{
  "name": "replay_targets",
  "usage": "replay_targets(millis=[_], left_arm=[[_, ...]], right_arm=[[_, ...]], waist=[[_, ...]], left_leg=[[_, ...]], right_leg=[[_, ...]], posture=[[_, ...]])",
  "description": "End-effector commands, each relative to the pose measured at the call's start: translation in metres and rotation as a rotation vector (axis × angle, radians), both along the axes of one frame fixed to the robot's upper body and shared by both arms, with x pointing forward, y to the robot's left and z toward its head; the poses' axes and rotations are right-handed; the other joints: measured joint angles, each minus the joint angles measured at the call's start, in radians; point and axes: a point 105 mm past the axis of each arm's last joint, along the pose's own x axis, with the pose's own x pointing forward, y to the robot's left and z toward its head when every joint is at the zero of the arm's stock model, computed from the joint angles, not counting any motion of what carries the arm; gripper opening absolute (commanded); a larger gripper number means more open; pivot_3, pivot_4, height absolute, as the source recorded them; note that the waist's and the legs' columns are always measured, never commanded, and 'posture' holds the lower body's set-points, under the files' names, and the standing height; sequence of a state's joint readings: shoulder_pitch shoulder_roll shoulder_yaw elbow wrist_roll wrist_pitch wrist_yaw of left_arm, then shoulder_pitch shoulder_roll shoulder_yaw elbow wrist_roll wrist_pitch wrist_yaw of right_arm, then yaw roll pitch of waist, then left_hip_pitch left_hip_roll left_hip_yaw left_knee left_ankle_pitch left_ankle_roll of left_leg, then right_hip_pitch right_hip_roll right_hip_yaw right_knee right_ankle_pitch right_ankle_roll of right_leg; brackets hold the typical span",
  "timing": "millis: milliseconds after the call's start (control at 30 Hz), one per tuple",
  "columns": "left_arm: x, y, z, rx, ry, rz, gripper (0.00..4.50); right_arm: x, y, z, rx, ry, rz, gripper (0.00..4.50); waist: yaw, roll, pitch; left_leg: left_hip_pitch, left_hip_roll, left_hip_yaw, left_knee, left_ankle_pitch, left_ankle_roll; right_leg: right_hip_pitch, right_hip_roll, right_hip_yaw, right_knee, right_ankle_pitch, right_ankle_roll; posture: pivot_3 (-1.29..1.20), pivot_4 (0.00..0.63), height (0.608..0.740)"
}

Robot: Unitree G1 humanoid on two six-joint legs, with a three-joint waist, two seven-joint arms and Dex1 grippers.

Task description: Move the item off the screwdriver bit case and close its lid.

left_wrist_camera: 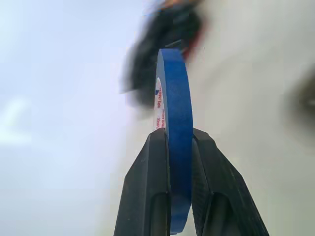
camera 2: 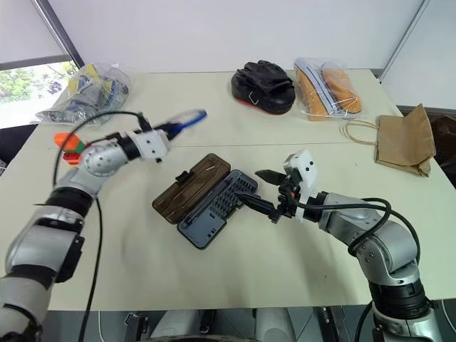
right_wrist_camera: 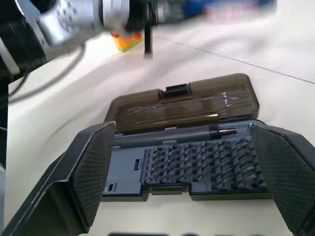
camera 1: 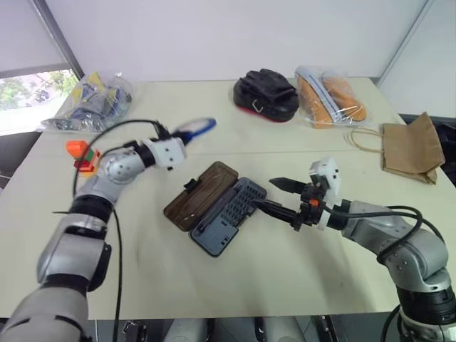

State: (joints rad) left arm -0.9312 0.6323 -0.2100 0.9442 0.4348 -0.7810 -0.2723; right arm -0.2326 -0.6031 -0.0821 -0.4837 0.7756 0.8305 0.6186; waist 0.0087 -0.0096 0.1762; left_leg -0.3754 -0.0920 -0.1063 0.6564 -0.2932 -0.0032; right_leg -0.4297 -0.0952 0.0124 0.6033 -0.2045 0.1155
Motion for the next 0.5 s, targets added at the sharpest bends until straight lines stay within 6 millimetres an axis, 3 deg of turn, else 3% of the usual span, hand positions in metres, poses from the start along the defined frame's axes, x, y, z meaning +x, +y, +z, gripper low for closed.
replay_targets(millis=[33,267,500], left_arm=[[0.011,0.031,0.009,0.029,-0.08,0.184,0.36],[0.018,0.059,-0.016,0.105,-0.055,0.365,0.36],[0.023,0.09,-0.053,0.159,0.046,0.574,0.36]], right_arm=[[0.0,0.007,0.007,0.017,-0.039,0.026,4.5],[0.004,0.009,0.006,0.013,-0.041,0.038,4.5],[0.003,0.01,0.006,0.011,-0.04,0.045,4.5]], waist=[[0.0,0.0,0.0],[0.003,0.0,0.0],[0.001,0.0,0.0]], left_leg=[[0.0,0.0,0.0,0.0,0.0,0.0],[-0.001,-0.001,0.0,0.004,-0.001,0.001],[-0.002,-0.001,0.001,0.006,0.0,0.001]], right_leg=[[0.0,0.0,0.0,0.0,0.0,0.0],[0.0,0.0,0.0,0.003,0.0,0.0],[-0.002,0.0,0.0,0.008,0.0,0.0]], posture=[[0.0,0.15,0.74],[0.0,0.15,0.74],[0.0,0.15,0.74]])
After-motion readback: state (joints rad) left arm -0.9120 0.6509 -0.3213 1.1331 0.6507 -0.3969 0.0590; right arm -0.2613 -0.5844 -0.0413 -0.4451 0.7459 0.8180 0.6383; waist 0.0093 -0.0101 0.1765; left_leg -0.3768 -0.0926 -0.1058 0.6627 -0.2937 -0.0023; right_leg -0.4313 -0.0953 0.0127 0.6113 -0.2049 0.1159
